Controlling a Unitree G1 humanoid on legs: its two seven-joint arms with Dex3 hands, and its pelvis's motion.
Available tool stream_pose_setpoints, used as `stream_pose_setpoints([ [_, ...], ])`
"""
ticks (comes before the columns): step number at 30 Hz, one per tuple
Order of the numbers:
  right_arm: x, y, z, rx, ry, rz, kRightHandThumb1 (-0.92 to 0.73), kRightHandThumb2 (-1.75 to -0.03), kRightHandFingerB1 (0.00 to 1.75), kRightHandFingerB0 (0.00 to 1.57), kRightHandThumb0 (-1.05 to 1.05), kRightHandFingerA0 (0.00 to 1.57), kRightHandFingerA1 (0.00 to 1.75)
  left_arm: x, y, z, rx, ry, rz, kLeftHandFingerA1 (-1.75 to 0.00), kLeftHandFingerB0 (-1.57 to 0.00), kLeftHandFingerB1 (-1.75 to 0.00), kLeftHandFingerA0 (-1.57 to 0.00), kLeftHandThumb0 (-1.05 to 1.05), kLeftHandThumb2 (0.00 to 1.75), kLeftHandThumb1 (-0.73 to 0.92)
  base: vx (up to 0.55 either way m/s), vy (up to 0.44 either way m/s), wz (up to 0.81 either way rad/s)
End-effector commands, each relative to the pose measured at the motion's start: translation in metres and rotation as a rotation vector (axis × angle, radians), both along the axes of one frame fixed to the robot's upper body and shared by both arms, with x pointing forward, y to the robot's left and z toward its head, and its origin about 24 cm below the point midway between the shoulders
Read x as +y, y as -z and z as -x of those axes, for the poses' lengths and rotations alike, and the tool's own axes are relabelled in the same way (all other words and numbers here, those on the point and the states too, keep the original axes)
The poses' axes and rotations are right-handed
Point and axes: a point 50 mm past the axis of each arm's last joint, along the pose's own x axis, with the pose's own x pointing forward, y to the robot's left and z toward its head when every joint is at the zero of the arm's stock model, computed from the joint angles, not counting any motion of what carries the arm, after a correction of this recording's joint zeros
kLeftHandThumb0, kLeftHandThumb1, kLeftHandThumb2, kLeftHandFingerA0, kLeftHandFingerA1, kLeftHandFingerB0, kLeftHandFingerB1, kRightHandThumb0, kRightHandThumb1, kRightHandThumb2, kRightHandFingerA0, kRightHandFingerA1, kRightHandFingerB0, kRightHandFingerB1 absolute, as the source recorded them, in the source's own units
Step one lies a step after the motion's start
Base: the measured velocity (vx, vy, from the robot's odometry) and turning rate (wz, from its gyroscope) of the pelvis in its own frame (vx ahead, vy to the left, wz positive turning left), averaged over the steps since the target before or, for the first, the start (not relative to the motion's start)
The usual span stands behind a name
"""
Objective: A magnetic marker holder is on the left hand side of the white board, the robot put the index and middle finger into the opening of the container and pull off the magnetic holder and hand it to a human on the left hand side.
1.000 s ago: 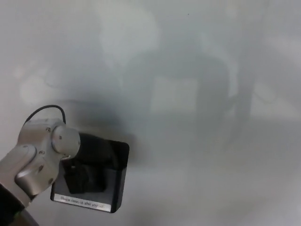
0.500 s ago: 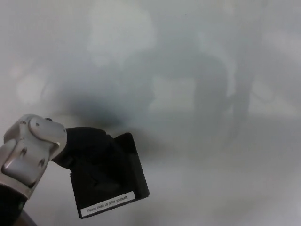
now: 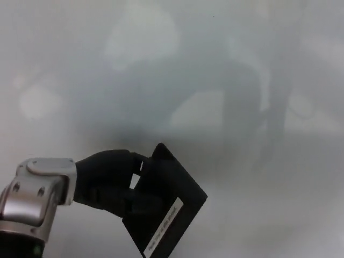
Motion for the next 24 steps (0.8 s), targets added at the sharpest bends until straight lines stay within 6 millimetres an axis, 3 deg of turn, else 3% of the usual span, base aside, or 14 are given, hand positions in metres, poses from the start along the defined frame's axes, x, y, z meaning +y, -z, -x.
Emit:
stream_pose_setpoints([
  [1, -0.005, 0.001, 0.006, 0.004, 0.015, 0.002, -0.64, -0.9, 0.4, 0.14, -0.66, 0.19, 0.44, -0.009, 0.003, 0.044, 0.28, -0.175, 0.907, -0.81, -0.94, -0.6, -1.07, -0.29, 0.58, 0.58, 0.0, 0.0, 0.0],
  [3, -0.006, 0.002, 0.01, 0.014, 0.016, 0.006, -0.64, -0.91, 0.4, 0.13, -0.65, 0.19, 0.45, -0.007, 0.003, 0.049, 0.234, -0.234, 0.957, -0.88, -0.88, -0.72, -1.05, -0.36, 0.6, 0.67, 0.0, 0.0, 0.0],
  [4, -0.006, 0.002, 0.01, 0.014, 0.016, 0.009, -0.64, -0.91, 0.4, 0.13, -0.67, 0.21, 0.46, -0.005, 0.002, 0.05, 0.246, -0.25, 1.001, -1.12, -0.78, -0.92, -0.96, -0.44, 0.63, 0.78, 0.0, 0.0, 0.0],
  [5, -0.006, 0.002, 0.01, 0.012, 0.015, 0.011, -0.64, -0.91, 0.4, 0.13, -0.67, 0.21, 0.46, -0.003, 0.0, 0.052, 0.267, -0.262, 1.051, -1.12, -0.78, -0.92, -0.96, -0.44, 0.63, 0.78, 0.0, 0.0, 0.0],
  [6, -0.005, 0.003, 0.016, 0.021, 0.012, 0.012, -0.65, -0.91, 0.4, 0.13, -0.66, 0.2, 0.46, -0.001, 0.001, 0.057, 0.267, -0.272, 1.087, -1.33, -0.72, -1.05, -0.87, -0.44, 0.65, 0.81, 0.0, 0.0, 0.0],
  [8, -0.005, 0.006, 0.025, 0.039, 0.007, 0.014, -0.65, -0.91, 0.4, 0.13, -0.65, 0.21, 0.45, 0.002, 0.002, 0.064, 0.263, -0.297, 1.13, -1.35, -0.72, -1.01, -0.86, -0.45, 0.66, 0.81, 0.0, 0.0, 0.0],
  [9, -0.005, 0.006, 0.027, 0.044, 0.007, 0.015, -0.65, -0.91, 0.4, 0.13, -0.65, 0.21, 0.45, 0.002, 0.002, 0.065, 0.264, -0.307, 1.132, -1.35, -0.72, -1.01, -0.86, -0.45, 0.66, 0.81, 0.0, 0.0, 0.0],
  [11, -0.005, 0.008, 0.032, 0.068, 0.01, 0.011, -0.65, -0.89, 0.39, 0.13, -0.65, 0.18, 0.44, 0.006, 0.005, 0.069, 0.265, -0.359, 1.151, -1.11, -0.78, -0.89, -0.91, -0.39, 0.63, 0.81, 0.0, 0.0, 0.0],
  [17, -0.004, 0.012, 0.045, 0.104, 0.005, 0.009, -0.64, -0.9, 0.4, 0.12, -0.65, 0.2, 0.45, 0.02, 0.01, 0.077, 0.26, -0.466, 1.159, -0.9, -0.88, -0.82, -1.01, -0.41, 0.62, 0.76, 0.0, 0.0, 0.0],
  [19, -0.003, 0.012, 0.047, 0.11, 0.004, 0.006, -0.64, -0.9, 0.4, 0.12, -0.65, 0.2, 0.45, 0.024, 0.01, 0.078, 0.257, -0.502, 1.151, -0.9, -0.88, -0.82, -1.01, -0.41, 0.62, 0.76, 0.0, 0.0, 0.0],
  [20, -0.003, 0.013, 0.051, 0.118, -0.001, 0.019, -0.64, -0.91, 0.4, 0.13, -0.67, 0.21, 0.45, 0.032, 0.01, 0.082, 0.26, -0.505, 1.172, -1.04, -0.88, -0.86, -1.0, -0.42, 0.62, 0.76, 0.0, 0.0, 0.0],
  [21, -0.003, 0.013, 0.051, 0.119, -0.002, 0.02, -0.64, -0.91, 0.4, 0.13, -0.67, 0.21, 0.45, 0.033, 0.01, 0.082, 0.261, -0.506, 1.175, -1.04, -0.88, -0.86, -1.0, -0.42, 0.62, 0.76, 0.0, 0.0, 0.0],
  [22, -0.004, 0.013, 0.05, 0.118, -0.001, 0.02, -0.81, -0.63, 0.27, 0.19, -0.63, 0.29, 0.34, 0.036, 0.009, 0.081, 0.245, -0.51, 1.18, -0.96, -0.91, -0.81, -1.02, -0.41, 0.63, 0.75, 0.0, 0.0, 0.0],
  [24, -0.004, 0.013, 0.048, 0.117, 0.005, 0.013, -0.81, -0.63, 0.27, 0.19, -0.62, 0.29, 0.35, 0.045, 0.007, 0.081, 0.216, -0.525, 1.19, -0.92, -0.95, -0.8, -1.05, -0.42, 0.64, 0.76, 0.0, 0.0, 0.0],
])
